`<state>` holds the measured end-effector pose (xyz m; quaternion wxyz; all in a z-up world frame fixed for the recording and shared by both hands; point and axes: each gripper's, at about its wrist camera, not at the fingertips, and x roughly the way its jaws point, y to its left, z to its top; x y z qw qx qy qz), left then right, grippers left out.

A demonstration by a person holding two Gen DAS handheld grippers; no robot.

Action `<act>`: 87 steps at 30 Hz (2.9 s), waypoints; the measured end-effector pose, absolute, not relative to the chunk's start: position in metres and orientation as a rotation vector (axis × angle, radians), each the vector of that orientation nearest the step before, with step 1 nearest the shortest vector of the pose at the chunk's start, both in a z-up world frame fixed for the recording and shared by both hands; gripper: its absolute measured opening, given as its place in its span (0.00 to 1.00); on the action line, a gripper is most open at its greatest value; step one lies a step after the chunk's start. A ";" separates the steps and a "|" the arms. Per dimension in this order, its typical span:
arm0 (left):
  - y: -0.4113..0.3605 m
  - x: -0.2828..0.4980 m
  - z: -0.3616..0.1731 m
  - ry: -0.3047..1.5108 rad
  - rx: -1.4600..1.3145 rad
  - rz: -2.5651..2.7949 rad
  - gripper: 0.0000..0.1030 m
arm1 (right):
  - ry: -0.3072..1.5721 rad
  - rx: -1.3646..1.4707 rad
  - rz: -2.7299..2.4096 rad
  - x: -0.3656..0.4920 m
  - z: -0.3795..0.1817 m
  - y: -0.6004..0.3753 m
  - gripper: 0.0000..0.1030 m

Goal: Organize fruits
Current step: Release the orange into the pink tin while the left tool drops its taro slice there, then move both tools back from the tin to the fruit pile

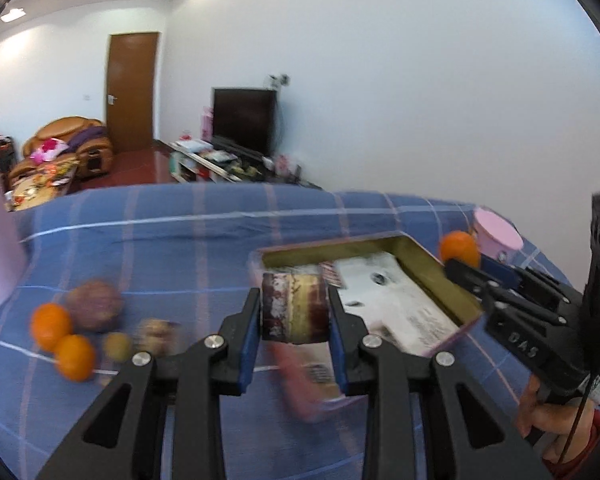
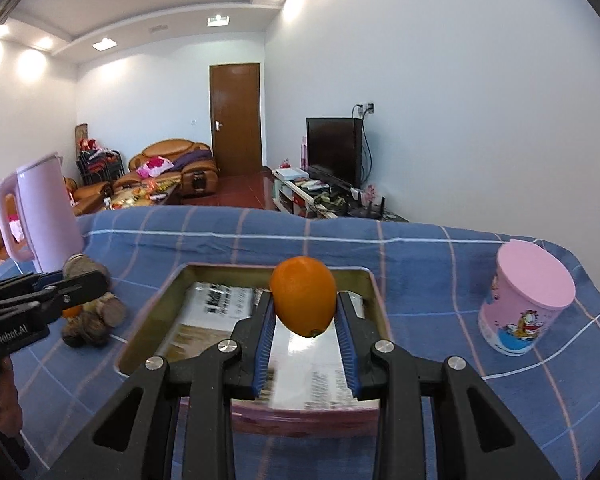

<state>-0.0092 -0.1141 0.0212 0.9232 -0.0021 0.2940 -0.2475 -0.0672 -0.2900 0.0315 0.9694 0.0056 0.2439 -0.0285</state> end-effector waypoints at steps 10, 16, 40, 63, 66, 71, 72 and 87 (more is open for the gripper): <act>-0.174 -0.004 0.002 0.699 0.056 -0.543 0.31 | 0.603 0.045 -0.052 -0.057 0.014 -0.305 0.31; -0.175 -0.001 -0.005 0.723 0.095 -0.520 0.31 | 0.650 0.076 -0.022 -0.053 0.007 -0.306 0.31; -0.170 -0.023 0.008 0.558 0.142 -0.442 1.00 | 0.461 0.198 -0.056 -0.075 0.023 -0.323 0.73; -0.103 -0.016 0.001 0.582 0.100 -0.297 1.00 | 0.318 0.146 -0.238 -0.104 0.033 -0.307 0.73; -0.093 -0.015 0.000 0.588 0.101 -0.296 1.00 | 0.323 0.142 -0.246 -0.106 0.032 -0.300 0.73; -0.073 -0.012 -0.001 0.600 0.090 -0.283 1.00 | 0.342 0.216 -0.222 -0.108 0.029 -0.290 0.73; -0.070 -0.011 -0.001 0.601 0.087 -0.280 1.00 | 0.346 0.228 -0.215 -0.107 0.028 -0.288 0.73; -0.013 0.003 -0.005 0.623 0.076 -0.226 1.00 | 0.380 0.210 -0.121 -0.091 0.025 -0.223 0.73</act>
